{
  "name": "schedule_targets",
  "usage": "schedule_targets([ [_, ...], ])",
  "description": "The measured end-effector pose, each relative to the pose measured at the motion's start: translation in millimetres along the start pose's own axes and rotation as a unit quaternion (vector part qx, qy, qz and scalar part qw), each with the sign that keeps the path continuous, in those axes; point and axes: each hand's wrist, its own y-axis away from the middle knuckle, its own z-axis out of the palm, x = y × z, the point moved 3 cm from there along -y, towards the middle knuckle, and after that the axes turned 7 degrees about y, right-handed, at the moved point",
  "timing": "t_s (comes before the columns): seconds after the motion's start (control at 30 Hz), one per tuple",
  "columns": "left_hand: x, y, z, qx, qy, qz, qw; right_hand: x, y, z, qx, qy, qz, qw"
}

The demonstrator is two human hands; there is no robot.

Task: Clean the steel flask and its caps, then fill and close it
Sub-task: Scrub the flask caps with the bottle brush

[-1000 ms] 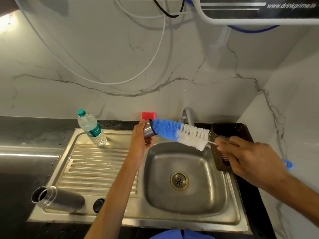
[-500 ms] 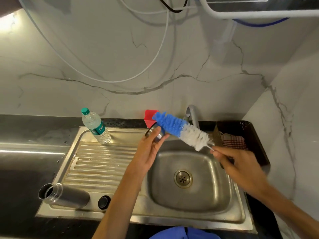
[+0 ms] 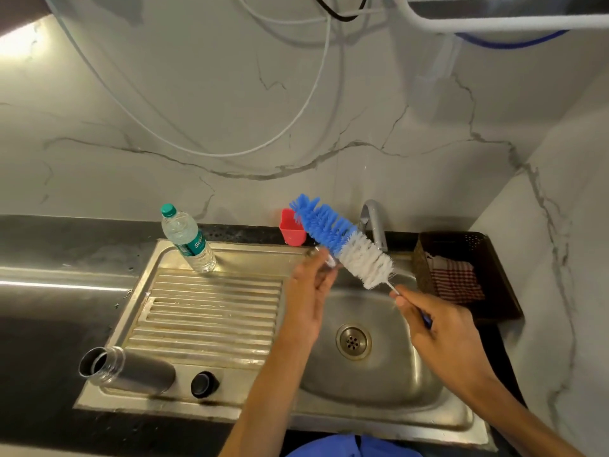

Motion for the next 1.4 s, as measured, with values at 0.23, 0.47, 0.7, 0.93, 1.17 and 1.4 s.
schedule_targets([
  [0.23,-7.9,20.7,25.5,0.005,0.066,-0.056,0.996,-16.8,-3.9,15.0,-0.006,-0.019,0.018,1.0],
  [0.47,9.7,0.8,1.3,0.004,-0.006,0.0,1.0,-23.0,11.6,14.4,-0.021,-0.045,0.02,0.999],
  [0.7,8.8,5.8,-6.7,-0.014,-0.097,0.015,0.995,-14.7,9.6,7.3,-0.01,-0.034,0.023,0.999],
  [0.93,5.2,24.6,19.0,-0.07,-0.077,0.068,0.992,-17.1,8.1,19.8,-0.01,-0.072,0.074,0.995],
  [1.17,42.0,8.6,26.8,-0.013,0.006,0.12,0.993,-26.4,16.7,13.1,0.037,-0.098,0.056,0.993],
  [1.4,22.7,5.4,6.0,0.017,-0.017,0.086,0.996,-24.8,25.1,21.4,0.024,-0.031,0.042,0.998],
])
